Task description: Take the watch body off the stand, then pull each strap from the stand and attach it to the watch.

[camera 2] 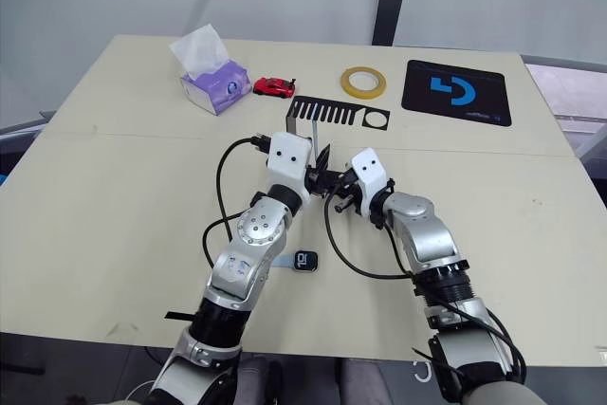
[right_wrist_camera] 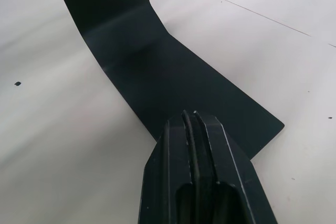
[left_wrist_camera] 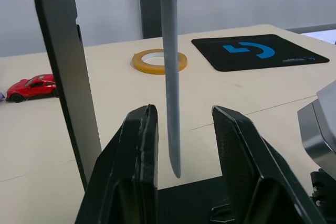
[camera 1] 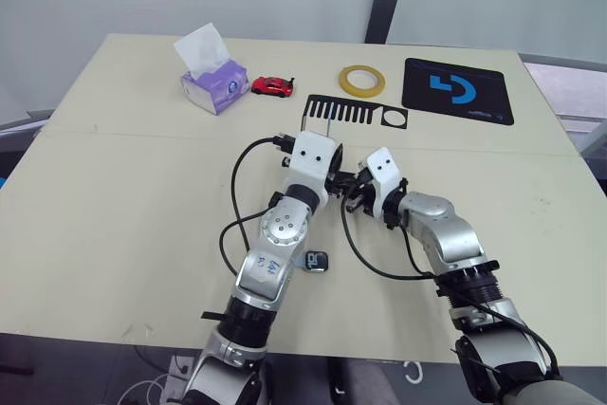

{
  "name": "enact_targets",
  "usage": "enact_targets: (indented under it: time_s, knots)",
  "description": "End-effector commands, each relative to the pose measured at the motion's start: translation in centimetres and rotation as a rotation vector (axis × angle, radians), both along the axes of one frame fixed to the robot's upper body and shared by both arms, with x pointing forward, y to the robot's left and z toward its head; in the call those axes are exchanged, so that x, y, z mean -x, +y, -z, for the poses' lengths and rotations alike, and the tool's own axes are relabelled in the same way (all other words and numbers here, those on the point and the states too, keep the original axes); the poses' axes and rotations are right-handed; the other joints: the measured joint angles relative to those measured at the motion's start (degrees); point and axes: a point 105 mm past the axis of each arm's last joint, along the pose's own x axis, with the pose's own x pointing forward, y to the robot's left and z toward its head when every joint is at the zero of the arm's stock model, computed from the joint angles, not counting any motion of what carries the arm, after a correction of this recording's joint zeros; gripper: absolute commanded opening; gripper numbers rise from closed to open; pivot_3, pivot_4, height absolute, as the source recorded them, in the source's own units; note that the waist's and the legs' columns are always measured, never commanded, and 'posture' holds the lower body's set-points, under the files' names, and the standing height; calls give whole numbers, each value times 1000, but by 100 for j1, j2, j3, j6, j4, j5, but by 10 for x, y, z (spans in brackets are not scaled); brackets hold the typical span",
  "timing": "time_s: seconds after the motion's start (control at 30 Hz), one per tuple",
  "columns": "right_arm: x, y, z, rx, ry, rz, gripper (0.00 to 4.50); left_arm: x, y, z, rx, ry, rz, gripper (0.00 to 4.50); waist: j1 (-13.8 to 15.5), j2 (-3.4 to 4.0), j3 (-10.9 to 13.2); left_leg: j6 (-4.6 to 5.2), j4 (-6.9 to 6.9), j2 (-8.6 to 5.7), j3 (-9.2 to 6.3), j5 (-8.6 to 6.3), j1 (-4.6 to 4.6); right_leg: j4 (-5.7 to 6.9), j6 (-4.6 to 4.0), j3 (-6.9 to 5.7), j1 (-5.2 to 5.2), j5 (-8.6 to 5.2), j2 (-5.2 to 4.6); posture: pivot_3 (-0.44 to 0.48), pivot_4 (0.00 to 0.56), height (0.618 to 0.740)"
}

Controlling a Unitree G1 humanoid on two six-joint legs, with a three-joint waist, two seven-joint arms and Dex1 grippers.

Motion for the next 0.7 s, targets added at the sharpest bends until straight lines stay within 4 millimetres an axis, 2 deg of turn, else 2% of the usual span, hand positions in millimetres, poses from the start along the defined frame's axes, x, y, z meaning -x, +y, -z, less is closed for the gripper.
enact_targets:
  time_s: [0.03,0.57,0.6,0.67,0.7]
  knots:
    - [6,-6,26,34,96,26,0,0,-5,-17,34,-60,-3,1826,2,0,0,0,0,0,0,0,0,0,0,0,0,0,0,0,150,738]
    - [7,-6,27,26,100,35,0,-13,-4,-21,57,-59,-26,1826,2,0,0,1,-4,0,-1,0,0,-3,1,-4,0,0,1,0,150,738]
    - [7,-6,26,24,100,36,0,-13,-4,-21,59,-59,-25,1302,2,0,0,0,-4,0,0,0,0,-3,1,-3,0,0,1,0,150,738]
    - [7,-6,26,21,100,38,0,-14,-4,-21,62,-60,-22,720,4,0,0,0,-3,0,0,0,0,-3,1,-4,0,0,0,0,150,738]
    - [7,-7,26,21,100,39,0,-14,-4,-21,64,-61,-20,221,5,0,0,0,-3,0,0,0,-1,-4,1,-4,0,0,0,0,150,738]
